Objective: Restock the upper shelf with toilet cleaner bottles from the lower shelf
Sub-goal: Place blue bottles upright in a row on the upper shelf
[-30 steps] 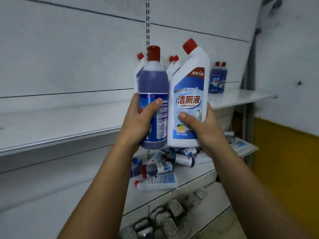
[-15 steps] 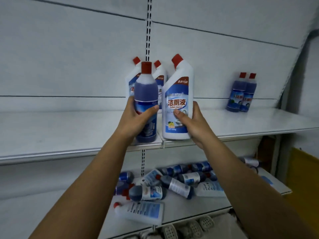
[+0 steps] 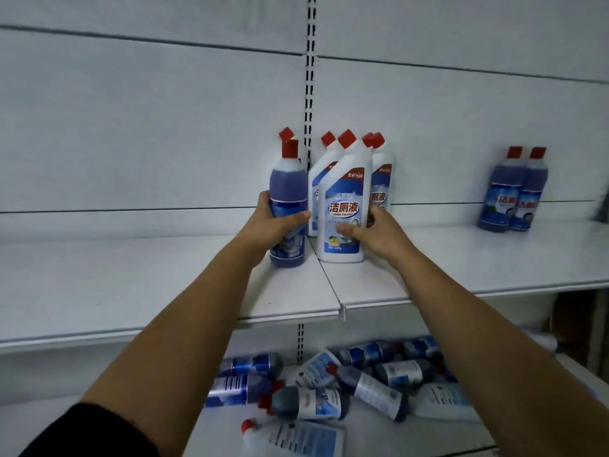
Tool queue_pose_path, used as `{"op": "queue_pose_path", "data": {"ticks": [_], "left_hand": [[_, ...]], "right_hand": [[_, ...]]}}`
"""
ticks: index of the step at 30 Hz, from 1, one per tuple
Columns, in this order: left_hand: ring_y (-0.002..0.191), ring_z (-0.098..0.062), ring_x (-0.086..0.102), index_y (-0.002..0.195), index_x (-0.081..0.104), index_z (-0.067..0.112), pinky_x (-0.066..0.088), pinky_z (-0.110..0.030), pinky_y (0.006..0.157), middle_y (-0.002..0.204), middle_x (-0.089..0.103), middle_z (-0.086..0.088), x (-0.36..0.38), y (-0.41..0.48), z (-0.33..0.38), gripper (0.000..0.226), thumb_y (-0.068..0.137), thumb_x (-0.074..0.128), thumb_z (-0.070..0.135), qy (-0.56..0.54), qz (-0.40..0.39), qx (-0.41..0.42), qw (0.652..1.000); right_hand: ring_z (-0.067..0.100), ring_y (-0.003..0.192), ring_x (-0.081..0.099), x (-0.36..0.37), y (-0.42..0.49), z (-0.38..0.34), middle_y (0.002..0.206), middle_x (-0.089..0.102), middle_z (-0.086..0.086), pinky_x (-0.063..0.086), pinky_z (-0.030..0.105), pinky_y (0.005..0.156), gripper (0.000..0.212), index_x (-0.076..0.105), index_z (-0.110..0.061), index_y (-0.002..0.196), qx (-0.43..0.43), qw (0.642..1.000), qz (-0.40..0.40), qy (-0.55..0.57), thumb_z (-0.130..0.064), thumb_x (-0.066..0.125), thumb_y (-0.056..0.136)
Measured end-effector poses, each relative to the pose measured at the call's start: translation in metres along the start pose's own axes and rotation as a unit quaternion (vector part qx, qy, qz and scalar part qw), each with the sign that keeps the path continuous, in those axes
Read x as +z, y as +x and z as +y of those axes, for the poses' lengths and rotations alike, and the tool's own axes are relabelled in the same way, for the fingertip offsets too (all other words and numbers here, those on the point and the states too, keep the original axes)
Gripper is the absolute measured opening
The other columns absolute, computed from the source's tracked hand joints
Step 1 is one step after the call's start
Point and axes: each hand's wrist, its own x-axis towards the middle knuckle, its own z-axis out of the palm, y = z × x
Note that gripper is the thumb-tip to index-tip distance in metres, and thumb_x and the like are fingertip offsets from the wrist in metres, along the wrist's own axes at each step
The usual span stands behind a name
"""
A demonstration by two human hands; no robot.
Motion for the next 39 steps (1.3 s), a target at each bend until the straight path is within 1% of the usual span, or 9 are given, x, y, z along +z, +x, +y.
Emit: {"op": "queue_pose_path", "data": {"ticks": [4,8,15,23,27,30,33,35,39], "left_hand": [[0.108,-0.024,0.062,0.13,0.039,0.028,0.054,-0.048,0.094,0.123,0.06,-0.002,0.001,0.011,-0.006,0.065,0.079,0.08,0.027,-0.012,0.006,-0.006,1.0],[0.109,-0.023,0.061,0.129,0.039,0.029,0.053,-0.047,0.095,0.122,0.059,0.0,0.001,0.018,-0.012,0.062,0.081,0.078,0.027,-0.011,0.007,-0.004,1.0],[0.109,-0.022,0.061,0.133,0.038,0.028,0.054,-0.044,0.093,0.121,0.059,0.001,-0.001,0.02,-0.014,0.065,0.082,0.077,0.028,-0.003,0.007,0.001,1.0],[0.112,-0.022,0.058,0.135,0.035,0.027,0.053,-0.042,0.092,0.126,0.056,0.0,0.001,0.016,-0.014,0.064,0.085,0.074,0.027,0.007,0.018,0.012,1.0],[0.113,-0.022,0.057,0.138,0.034,0.026,0.052,-0.044,0.094,0.129,0.055,0.0,0.001,0.014,-0.012,0.066,0.086,0.074,0.027,0.01,0.024,0.013,1.0],[0.113,-0.023,0.057,0.137,0.034,0.025,0.052,-0.046,0.097,0.129,0.055,-0.001,0.002,0.009,-0.01,0.065,0.086,0.074,0.026,0.004,0.025,0.01,1.0],[0.113,-0.023,0.059,0.135,0.036,0.025,0.052,-0.047,0.097,0.127,0.056,-0.001,0.003,0.002,-0.006,0.065,0.084,0.075,0.026,-0.005,0.012,0.003,1.0],[0.111,-0.023,0.06,0.133,0.038,0.026,0.053,-0.047,0.096,0.124,0.058,0.0,0.005,-0.005,-0.003,0.065,0.081,0.078,0.026,-0.013,-0.006,0.008,1.0],[0.109,-0.021,0.062,0.133,0.042,0.026,0.054,-0.045,0.093,0.121,0.06,0.001,0.02,-0.022,0.003,0.067,0.078,0.081,0.025,-0.034,-0.023,0.034,0.999]], "right_hand": [[0.02,0.101,0.067,0.005,0.018,0.005,0.119,0.067,0.002,0.054,0.044,0.093,0.059,0.054,-0.016,0.117,-0.007,0.992,0.058,-0.11,-0.038,0.085,0.072],[0.023,0.093,0.067,0.008,0.029,0.016,0.107,0.071,0.006,0.055,0.037,0.087,0.052,0.065,-0.011,0.107,-0.027,0.968,0.072,-0.238,-0.047,0.081,0.074],[0.026,0.086,0.064,0.017,0.043,0.028,0.096,0.069,0.01,0.056,0.038,0.079,0.052,0.067,-0.005,0.094,-0.018,0.955,0.092,-0.282,-0.054,0.075,0.077],[0.026,0.077,0.062,0.024,0.044,0.035,0.083,0.065,0.01,0.042,0.028,0.063,0.045,0.066,-0.005,0.084,0.007,0.94,0.086,-0.331,-0.049,0.075,0.08],[0.027,0.082,0.061,0.027,0.038,0.037,0.088,0.065,0.009,0.046,0.03,0.068,0.037,0.065,-0.009,0.092,-0.003,0.924,0.075,-0.376,-0.044,0.072,0.084],[0.028,0.092,0.061,0.029,0.029,0.035,0.099,0.065,0.009,0.047,0.031,0.073,0.033,0.065,-0.011,0.102,-0.011,0.894,-0.011,-0.447,-0.042,0.06,0.092],[0.028,0.109,0.059,0.019,0.016,0.035,0.125,0.062,0.013,0.049,0.035,0.091,0.038,0.061,-0.013,0.123,-0.003,0.904,-0.113,-0.412,-0.039,0.05,0.098],[0.025,0.119,0.055,0.008,-0.001,0.032,0.137,0.056,0.008,0.044,0.034,0.1,0.041,0.057,-0.019,0.132,-0.005,0.913,-0.14,-0.384,-0.041,0.048,0.099],[0.018,0.118,0.056,-0.017,-0.035,0.029,0.134,0.06,0.0,0.044,0.031,0.101,0.035,0.063,-0.024,0.127,-0.023,0.922,-0.121,-0.367,-0.039,0.052,0.097]]}}
